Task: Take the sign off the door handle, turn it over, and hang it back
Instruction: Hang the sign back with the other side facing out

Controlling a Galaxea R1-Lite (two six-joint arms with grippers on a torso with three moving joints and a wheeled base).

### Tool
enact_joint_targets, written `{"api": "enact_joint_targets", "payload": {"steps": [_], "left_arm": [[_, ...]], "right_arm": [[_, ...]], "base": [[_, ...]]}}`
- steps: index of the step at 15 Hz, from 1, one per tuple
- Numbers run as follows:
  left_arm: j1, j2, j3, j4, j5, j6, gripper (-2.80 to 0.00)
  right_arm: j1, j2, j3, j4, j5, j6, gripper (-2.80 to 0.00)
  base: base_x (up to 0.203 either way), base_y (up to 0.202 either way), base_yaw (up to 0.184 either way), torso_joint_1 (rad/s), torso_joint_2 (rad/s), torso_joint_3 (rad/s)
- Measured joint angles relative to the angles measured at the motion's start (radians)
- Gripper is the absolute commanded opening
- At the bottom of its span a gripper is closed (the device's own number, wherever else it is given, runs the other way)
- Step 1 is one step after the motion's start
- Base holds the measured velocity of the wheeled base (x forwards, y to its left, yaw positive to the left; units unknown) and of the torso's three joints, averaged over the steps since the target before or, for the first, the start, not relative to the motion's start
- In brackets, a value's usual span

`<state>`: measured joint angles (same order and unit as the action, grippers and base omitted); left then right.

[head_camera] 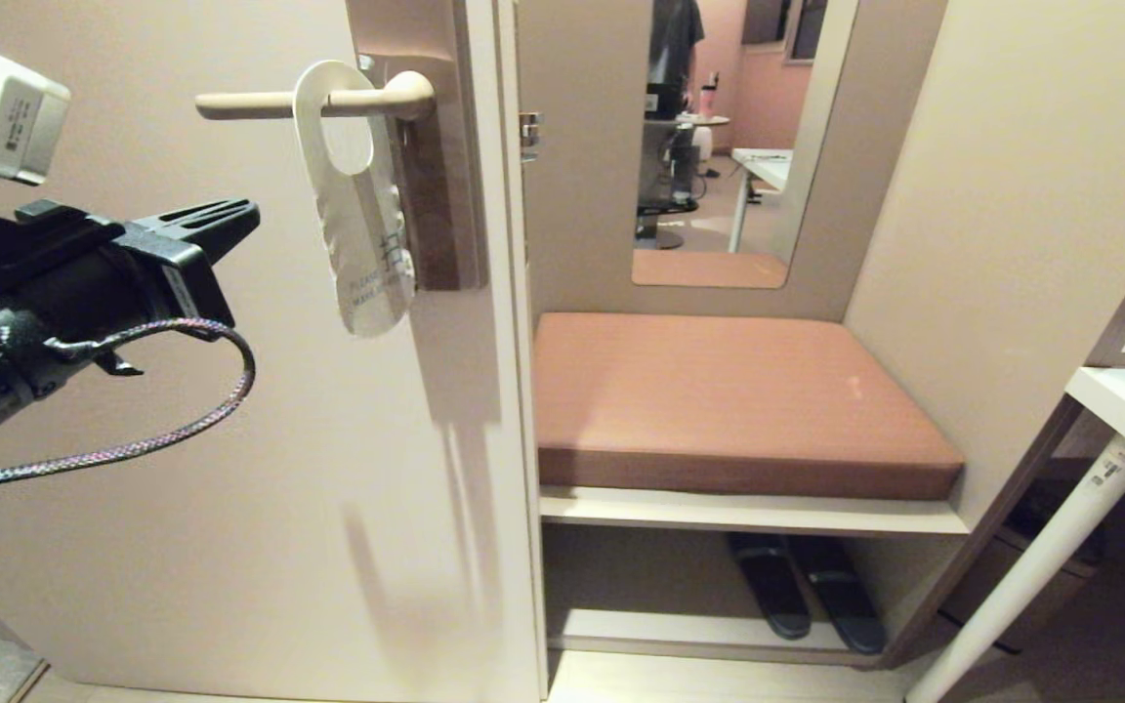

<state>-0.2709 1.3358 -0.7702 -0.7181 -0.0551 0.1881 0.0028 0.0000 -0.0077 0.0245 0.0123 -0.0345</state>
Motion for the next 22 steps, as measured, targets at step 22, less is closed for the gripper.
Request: {"api": "enact_joint_targets", "payload": {"steps": [22], "left_arm": [[-0.213, 0.236, -0.194, -0.003, 0.019, 0.031, -2.80]], "right_arm": [[0.000, 0.000, 0.000, 0.000, 0.000, 0.000, -2.80]], "base": [[0.000, 0.000, 0.000, 0.000, 0.00, 0.000]]}}
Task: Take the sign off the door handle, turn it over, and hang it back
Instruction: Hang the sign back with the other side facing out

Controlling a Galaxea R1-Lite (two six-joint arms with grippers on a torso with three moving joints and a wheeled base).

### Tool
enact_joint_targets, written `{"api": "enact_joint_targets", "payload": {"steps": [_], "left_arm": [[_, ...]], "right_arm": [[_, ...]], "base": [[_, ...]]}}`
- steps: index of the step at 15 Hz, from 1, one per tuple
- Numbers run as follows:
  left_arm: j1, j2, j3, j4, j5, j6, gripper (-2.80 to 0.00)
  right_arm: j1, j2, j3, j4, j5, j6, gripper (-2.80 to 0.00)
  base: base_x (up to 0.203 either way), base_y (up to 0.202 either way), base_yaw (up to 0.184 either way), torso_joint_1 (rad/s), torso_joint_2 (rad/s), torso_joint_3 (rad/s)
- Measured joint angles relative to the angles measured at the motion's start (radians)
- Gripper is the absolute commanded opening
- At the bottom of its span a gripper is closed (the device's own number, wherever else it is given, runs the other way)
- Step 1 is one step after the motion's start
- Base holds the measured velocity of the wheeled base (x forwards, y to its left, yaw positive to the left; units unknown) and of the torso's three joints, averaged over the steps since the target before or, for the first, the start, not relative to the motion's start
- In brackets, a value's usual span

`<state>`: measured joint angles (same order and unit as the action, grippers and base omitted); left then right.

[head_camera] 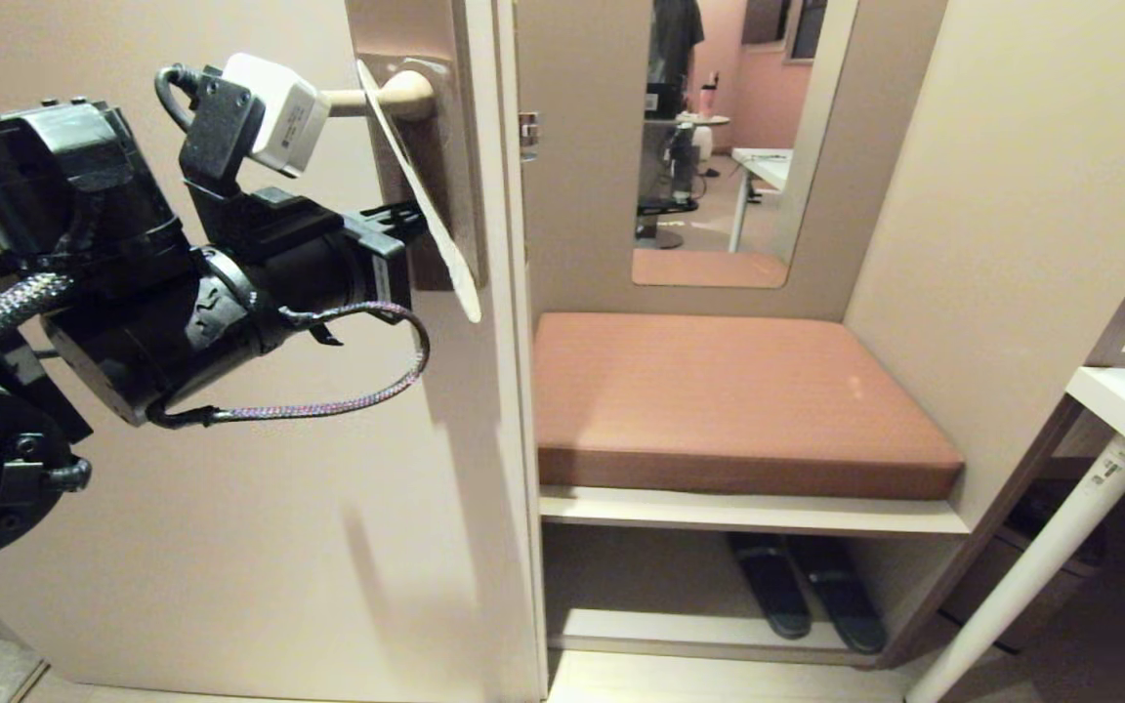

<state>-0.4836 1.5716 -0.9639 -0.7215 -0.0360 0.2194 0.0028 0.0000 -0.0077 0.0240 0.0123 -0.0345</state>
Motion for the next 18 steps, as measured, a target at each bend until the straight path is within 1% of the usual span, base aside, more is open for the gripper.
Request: {"api": "enact_joint_targets", "payload": {"steps": [2, 4, 14, 18], "left_arm": [[-0.029, 0.009, -0.009, 0.000, 0.020, 0.000, -2.80], [-0.046, 0.011, -0.012, 0.000, 0.024, 0.000, -2.80], [-0.056, -0.025, -0.022, 0.000, 0.033, 0.000, -2.80], [-0.073, -0.057, -0.018, 0.002, 0.034, 0.002, -2.80]], "right_arm": [[0.000, 0.000, 0.000, 0.000, 0.000, 0.000, -2.80], [0.000, 0.000, 0.000, 0.000, 0.000, 0.000, -2.80], [0.000, 0.000, 0.000, 0.000, 0.000, 0.000, -2.80], [0.000, 0.000, 0.000, 0.000, 0.000, 0.000, -2.80]], "base": [[0.000, 0.000, 0.000, 0.000, 0.00, 0.000], [0.000, 0.000, 0.000, 0.000, 0.00, 0.000], [0.000, 0.000, 0.000, 0.000, 0.00, 0.000], [0.000, 0.000, 0.000, 0.000, 0.00, 0.000]]}}
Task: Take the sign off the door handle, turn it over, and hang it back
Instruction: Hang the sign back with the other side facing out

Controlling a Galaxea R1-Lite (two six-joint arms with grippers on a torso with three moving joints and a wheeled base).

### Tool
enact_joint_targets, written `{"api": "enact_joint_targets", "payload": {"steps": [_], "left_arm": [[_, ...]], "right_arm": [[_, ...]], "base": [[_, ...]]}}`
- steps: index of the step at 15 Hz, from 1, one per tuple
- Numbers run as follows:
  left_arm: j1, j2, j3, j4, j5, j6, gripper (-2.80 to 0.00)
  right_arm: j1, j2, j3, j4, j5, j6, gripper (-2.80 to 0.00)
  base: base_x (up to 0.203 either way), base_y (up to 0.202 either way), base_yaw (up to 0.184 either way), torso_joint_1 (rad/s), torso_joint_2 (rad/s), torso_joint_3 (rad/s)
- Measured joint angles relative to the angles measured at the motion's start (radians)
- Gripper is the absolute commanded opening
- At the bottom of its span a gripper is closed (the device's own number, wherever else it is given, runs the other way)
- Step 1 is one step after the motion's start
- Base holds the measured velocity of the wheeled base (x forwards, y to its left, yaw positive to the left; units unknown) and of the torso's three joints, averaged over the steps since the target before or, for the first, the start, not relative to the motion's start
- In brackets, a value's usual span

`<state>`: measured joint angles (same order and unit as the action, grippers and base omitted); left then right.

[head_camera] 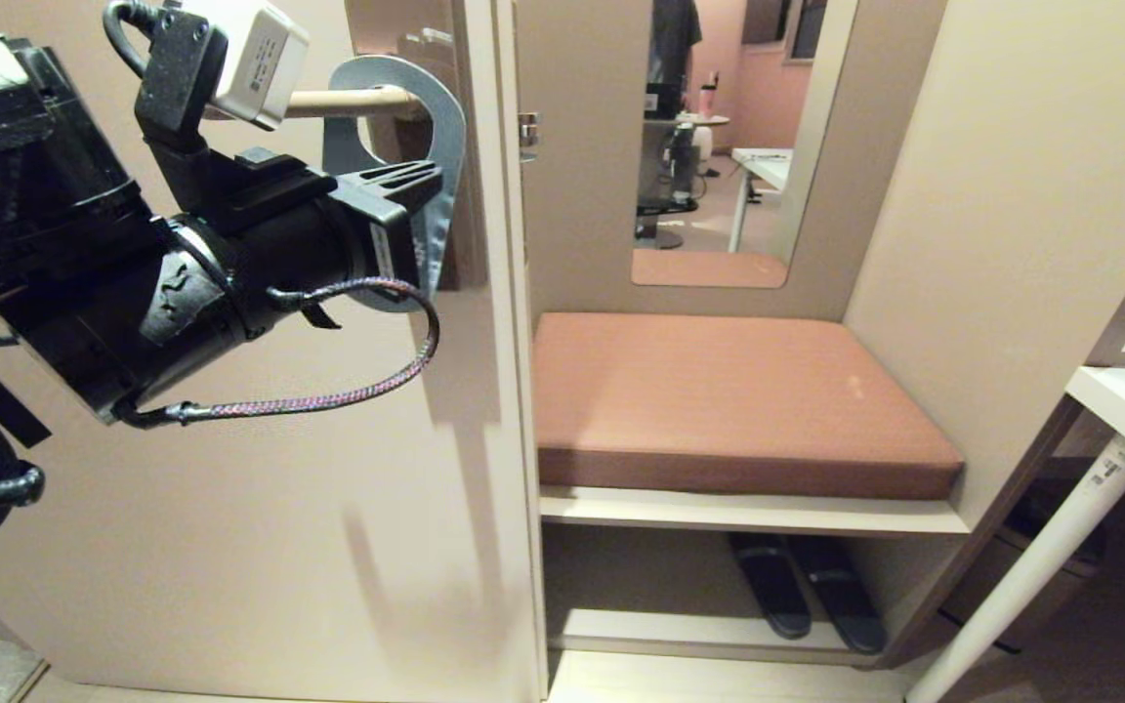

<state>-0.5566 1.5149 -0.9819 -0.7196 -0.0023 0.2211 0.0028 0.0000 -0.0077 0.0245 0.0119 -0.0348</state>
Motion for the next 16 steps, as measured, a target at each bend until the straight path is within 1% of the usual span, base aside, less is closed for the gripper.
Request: {"api": "enact_joint_targets", "payload": {"steps": [11, 16], "left_arm": [[-0.006, -0.002, 0.031, 0.000, 0.002, -0.001, -2.80], [-0.005, 0.016, 0.025, -0.001, 0.001, -0.001, -2.80]], "right_arm": [[0.000, 0.000, 0.000, 0.000, 0.000, 0.000, -2.80], [0.000, 0.000, 0.000, 0.000, 0.000, 0.000, -2.80]], "base": [[0.000, 0.000, 0.000, 0.000, 0.00, 0.000], [0.000, 0.000, 0.000, 0.000, 0.00, 0.000]]}}
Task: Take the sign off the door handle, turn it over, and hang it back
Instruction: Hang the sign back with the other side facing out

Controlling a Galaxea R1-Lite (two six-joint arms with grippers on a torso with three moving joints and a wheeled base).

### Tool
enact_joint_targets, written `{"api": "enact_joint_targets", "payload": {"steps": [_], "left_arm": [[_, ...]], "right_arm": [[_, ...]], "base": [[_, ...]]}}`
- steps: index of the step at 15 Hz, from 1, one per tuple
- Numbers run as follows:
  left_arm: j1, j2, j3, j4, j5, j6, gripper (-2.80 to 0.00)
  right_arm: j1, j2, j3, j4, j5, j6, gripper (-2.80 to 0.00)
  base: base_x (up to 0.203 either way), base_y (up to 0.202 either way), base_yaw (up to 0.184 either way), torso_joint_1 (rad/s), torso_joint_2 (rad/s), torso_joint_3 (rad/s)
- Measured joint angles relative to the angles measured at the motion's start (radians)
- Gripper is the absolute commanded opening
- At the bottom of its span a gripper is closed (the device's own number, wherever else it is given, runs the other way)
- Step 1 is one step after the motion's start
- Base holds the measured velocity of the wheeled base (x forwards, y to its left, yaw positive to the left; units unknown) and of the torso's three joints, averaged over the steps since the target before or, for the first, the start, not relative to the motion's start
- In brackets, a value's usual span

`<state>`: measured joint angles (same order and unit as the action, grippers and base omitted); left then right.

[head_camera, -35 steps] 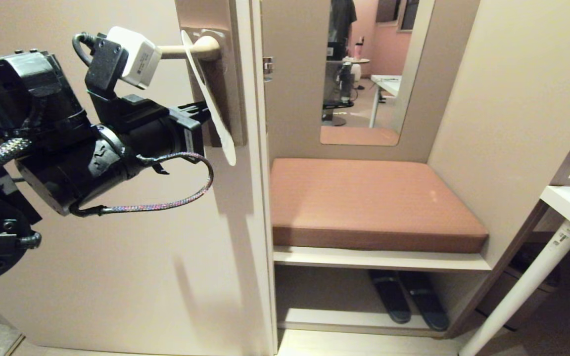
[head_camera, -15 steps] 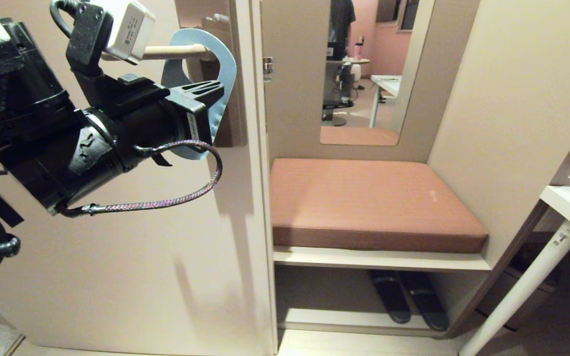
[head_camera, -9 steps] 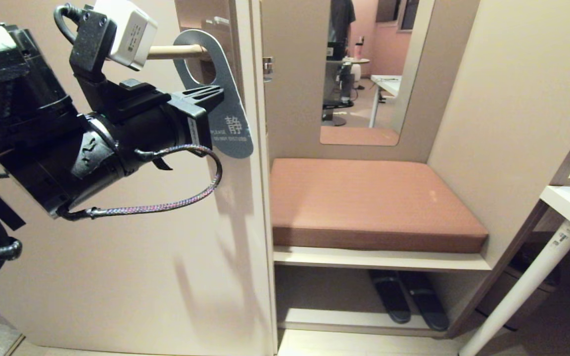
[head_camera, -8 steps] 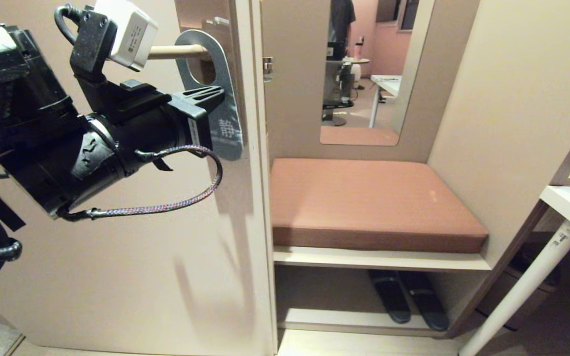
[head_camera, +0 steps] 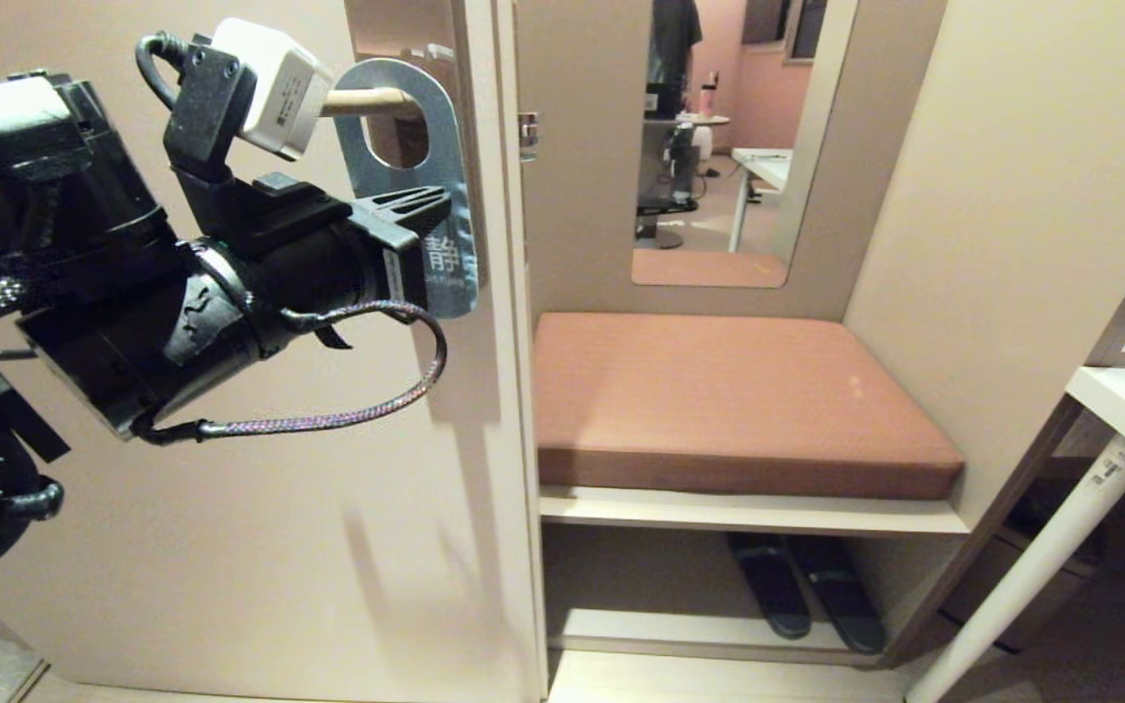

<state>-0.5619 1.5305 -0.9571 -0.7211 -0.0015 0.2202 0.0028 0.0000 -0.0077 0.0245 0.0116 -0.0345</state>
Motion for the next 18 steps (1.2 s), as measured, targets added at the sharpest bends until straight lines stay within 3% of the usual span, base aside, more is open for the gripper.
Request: {"api": "enact_joint_targets", "payload": {"steps": [12, 18], "left_arm": [[0.000, 0.054, -0.041, 0.000, 0.004, 0.000, -2.80], [-0.017, -0.007, 0.037, 0.000, 0.033, 0.025, -2.80]], "right_arm": [[0.000, 0.000, 0.000, 0.000, 0.000, 0.000, -2.80], [0.000, 0.000, 0.000, 0.000, 0.001, 0.000, -2.80]], "base": [[0.000, 0.000, 0.000, 0.000, 0.00, 0.000], [0.000, 0.000, 0.000, 0.000, 0.00, 0.000]]}}
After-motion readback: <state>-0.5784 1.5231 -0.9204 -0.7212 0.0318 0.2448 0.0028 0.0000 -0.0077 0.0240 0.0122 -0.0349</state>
